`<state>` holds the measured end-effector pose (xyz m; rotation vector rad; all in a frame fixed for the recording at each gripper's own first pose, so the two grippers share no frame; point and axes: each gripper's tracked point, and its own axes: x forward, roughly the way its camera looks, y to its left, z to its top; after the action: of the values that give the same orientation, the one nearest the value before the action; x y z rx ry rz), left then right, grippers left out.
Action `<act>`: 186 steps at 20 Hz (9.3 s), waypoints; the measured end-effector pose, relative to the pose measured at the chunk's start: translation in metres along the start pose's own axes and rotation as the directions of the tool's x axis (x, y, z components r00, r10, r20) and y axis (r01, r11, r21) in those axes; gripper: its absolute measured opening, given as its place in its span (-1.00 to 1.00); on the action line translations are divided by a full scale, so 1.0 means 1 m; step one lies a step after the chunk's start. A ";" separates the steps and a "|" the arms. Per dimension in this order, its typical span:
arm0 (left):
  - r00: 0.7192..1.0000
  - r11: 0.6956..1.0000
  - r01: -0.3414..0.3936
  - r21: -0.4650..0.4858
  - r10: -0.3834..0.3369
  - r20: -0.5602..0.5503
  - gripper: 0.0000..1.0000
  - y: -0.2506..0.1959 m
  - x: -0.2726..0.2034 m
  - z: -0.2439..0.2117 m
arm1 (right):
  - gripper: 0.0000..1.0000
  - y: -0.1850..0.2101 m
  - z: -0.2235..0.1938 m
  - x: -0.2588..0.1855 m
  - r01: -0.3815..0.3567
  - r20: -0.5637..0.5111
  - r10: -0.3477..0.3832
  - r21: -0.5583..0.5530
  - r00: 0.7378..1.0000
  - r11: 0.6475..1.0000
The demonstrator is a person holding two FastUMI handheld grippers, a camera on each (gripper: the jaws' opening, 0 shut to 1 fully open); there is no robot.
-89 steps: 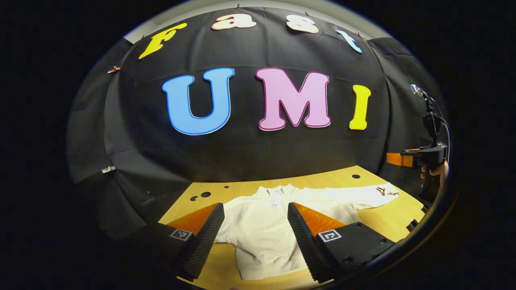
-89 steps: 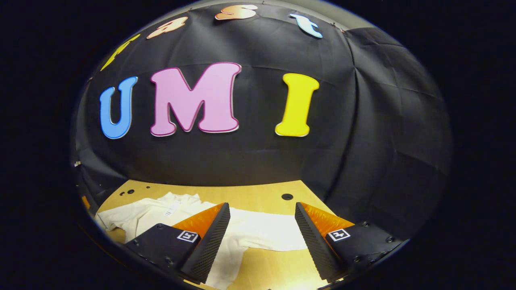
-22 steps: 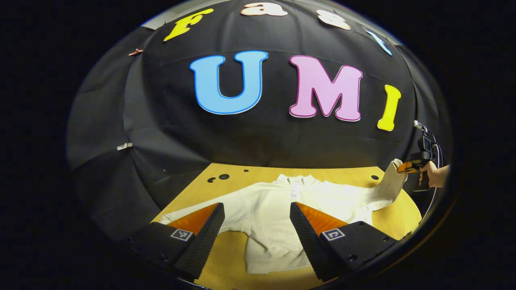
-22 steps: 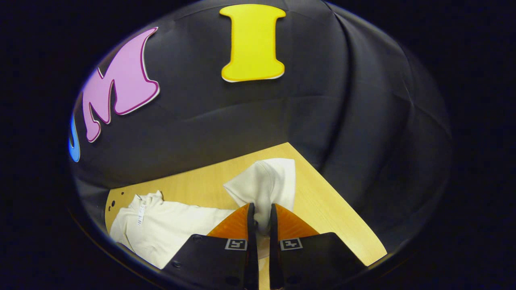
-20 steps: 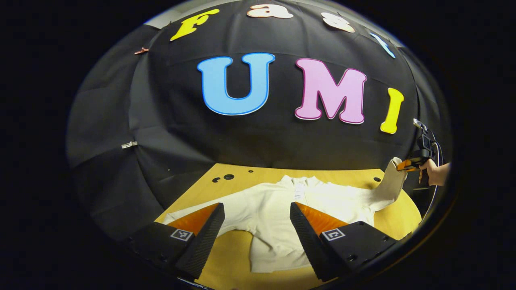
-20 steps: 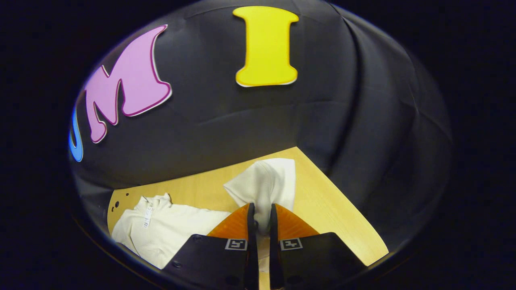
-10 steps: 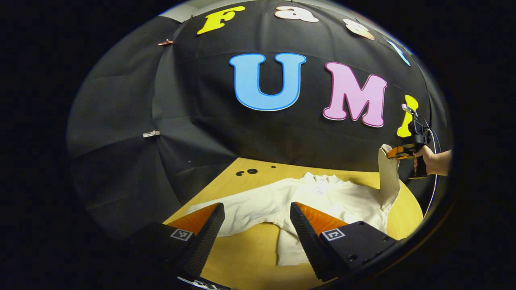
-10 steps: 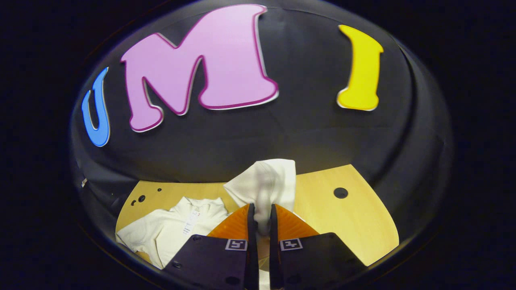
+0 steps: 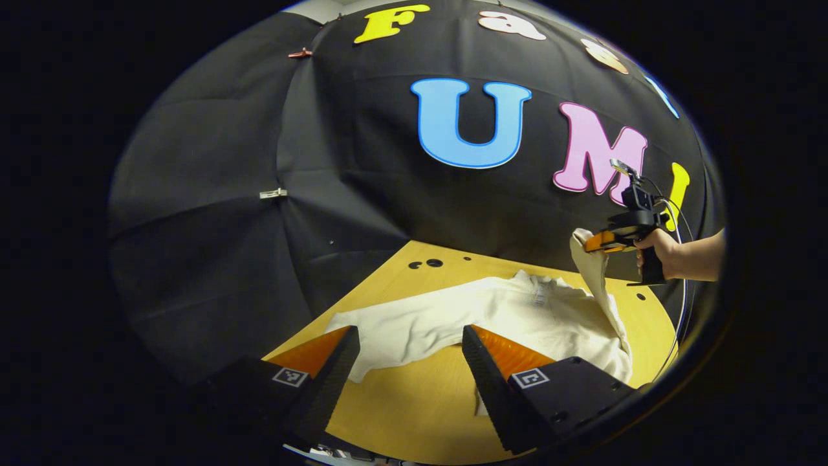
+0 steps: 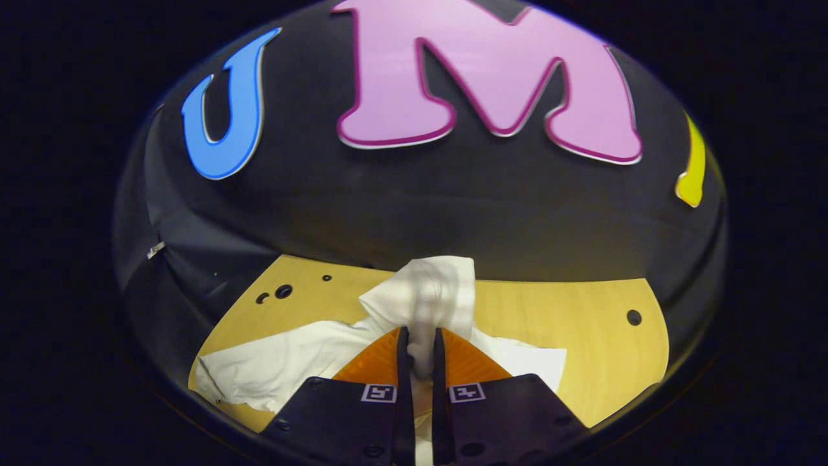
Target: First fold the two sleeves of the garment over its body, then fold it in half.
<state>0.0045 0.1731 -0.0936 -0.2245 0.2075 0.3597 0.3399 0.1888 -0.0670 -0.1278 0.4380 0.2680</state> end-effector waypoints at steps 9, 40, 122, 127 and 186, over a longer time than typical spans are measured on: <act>0.992 0.993 -0.118 -0.028 0.116 -0.058 0.96 0.063 -0.009 -0.025 | -0.70 0.138 -0.061 0.054 -0.144 -0.099 0.131 -0.140 0.987 0.980; 0.956 0.976 -0.214 -0.029 0.203 -0.214 0.96 0.136 0.146 -0.107 | 0.98 -0.123 -0.107 -0.177 0.174 0.009 -0.175 0.070 0.985 0.982; 0.877 0.905 0.421 0.068 -0.387 -0.283 0.95 -0.225 0.120 -0.054 | 0.99 -0.131 -0.252 -0.191 0.059 -0.155 -0.020 0.252 0.988 0.966; 0.870 0.941 0.335 0.044 -0.291 -0.398 0.95 -0.158 0.084 -0.121 | 0.99 -0.103 -0.277 -0.183 0.021 -0.221 0.028 0.213 0.975 0.977; 0.788 0.901 0.430 0.063 -0.341 -0.512 -0.87 -0.270 0.239 0.009 | -0.84 -0.064 -0.082 -0.021 -0.049 -0.175 0.093 0.242 0.980 0.969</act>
<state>0.3245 0.0062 -0.0941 -0.1739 0.6857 -0.1397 0.3071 0.1079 -0.1276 0.0979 0.6568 0.2739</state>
